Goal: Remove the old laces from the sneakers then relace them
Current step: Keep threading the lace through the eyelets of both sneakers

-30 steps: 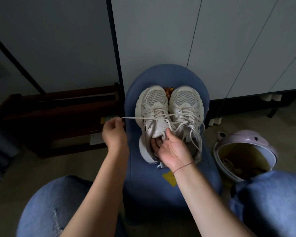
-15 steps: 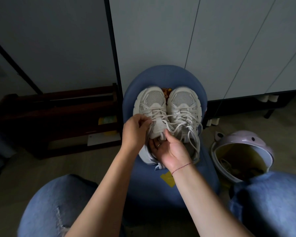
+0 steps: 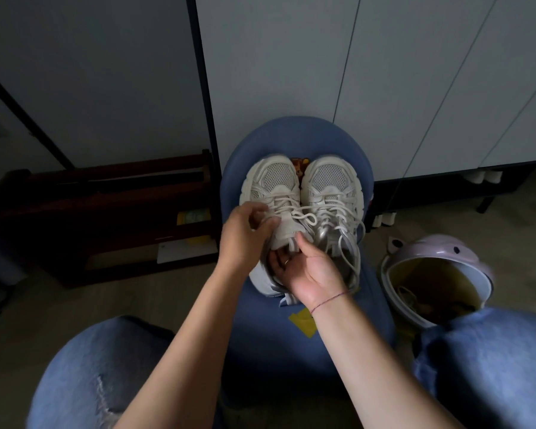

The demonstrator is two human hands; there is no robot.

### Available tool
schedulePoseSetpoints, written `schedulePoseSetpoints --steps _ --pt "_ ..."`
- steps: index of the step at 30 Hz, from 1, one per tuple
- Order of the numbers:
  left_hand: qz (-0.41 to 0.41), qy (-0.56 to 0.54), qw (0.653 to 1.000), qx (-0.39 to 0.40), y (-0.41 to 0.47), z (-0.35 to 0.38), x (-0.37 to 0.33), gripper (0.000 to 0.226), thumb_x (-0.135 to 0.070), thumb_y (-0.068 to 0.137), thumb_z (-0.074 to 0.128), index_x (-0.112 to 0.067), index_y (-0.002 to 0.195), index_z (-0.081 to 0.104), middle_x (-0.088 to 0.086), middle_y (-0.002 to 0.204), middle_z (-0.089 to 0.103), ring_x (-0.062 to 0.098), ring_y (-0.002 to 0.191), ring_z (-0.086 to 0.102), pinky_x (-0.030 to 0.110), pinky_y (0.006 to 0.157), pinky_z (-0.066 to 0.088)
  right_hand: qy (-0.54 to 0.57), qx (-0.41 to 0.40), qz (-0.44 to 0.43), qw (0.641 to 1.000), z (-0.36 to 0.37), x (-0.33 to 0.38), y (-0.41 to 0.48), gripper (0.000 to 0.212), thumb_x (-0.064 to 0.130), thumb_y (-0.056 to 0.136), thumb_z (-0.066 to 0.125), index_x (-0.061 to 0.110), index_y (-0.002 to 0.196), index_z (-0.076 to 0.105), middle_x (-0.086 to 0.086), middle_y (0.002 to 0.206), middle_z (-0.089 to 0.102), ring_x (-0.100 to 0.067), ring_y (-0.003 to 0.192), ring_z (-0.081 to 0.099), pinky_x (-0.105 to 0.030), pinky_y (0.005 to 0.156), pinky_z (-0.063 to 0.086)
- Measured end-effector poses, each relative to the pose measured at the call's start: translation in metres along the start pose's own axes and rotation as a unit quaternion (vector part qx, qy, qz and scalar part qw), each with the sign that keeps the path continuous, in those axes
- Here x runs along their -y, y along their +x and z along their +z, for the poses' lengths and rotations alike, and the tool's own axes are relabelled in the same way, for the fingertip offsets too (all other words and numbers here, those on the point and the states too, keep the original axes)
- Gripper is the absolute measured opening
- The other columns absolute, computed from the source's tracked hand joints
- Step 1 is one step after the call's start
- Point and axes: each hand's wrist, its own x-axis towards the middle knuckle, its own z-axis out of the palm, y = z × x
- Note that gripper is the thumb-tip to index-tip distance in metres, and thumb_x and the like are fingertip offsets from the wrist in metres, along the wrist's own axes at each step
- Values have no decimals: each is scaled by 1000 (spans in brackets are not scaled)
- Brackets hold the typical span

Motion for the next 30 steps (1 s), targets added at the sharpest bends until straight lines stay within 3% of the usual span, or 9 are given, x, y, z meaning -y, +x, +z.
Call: schedulePoseSetpoints --steps 3,7,11,14,17,19,21,25,30 --pt "-5 36 999 -1 0 -1 -4 9 -22 87 73 -16 88 66 -10 69 61 4 63 54 12 55 40 20 5 3 1000 1 -1 -1 25 24 97 48 3 103 61 -15 93 66 -24 90 61 -36 67 58" --pt "5 92 996 15 -3 1 -14 11 -23 93 64 -15 84 63 -4 74 61 16 72 57 30 64 44 24 4 8 1000 1 -1 0 25 24 96 48 3 102 62 -15 89 69 -25 90 62 -37 68 58" --pt "-144 7 976 -165 3 -15 -6 20 -21 102 49 -8 93 61 10 90 64 23 84 58 26 66 33 0 -12 7 1000 1 2 0 20 26 96 49 9 98 60 -9 95 62 -21 92 57 -33 83 52" --pt "-228 -35 940 -253 11 -32 11 29 -24 104 44 -2 110 61 13 97 67 27 88 64 28 67 40 -9 -16 -2 1000 -2 3 1 18 25 96 49 10 100 60 -9 102 60 -21 101 53 -34 90 46" --pt "-187 -82 965 -166 11 -25 10 22 -25 100 54 -5 108 59 7 86 67 10 65 62 22 53 43 -1 -17 2 1000 0 2 1 18 24 95 50 9 98 60 -8 97 60 -20 95 52 -34 96 41" --pt "-145 -44 987 -59 10 -16 11 22 -27 96 59 -6 98 64 6 78 69 6 52 59 22 52 44 1 -16 6 1000 1 2 0 20 25 96 50 9 98 61 -9 94 59 -20 90 53 -33 98 40" --pt "-128 4 992 -15 7 -13 10 20 -25 97 58 -9 88 66 0 66 64 7 49 55 23 51 41 -2 -18 11 1000 1 3 -1 21 26 96 49 8 98 61 -10 93 59 -20 89 54 -33 97 41" --pt "-120 76 990 -15 5 -28 9 37 -18 99 53 -12 63 58 -1 52 53 14 49 48 26 51 33 -16 -26 10 999 3 2 -1 20 27 96 49 10 95 60 -8 93 61 -20 89 57 -30 76 54" --pt "-126 138 981 -52 4 -44 9 25 -18 100 49 -15 82 66 0 67 61 21 68 58 28 58 39 -29 -38 2 999 5 4 -4 18 24 97 49 11 92 59 -8 89 62 -20 85 58 -31 67 57"
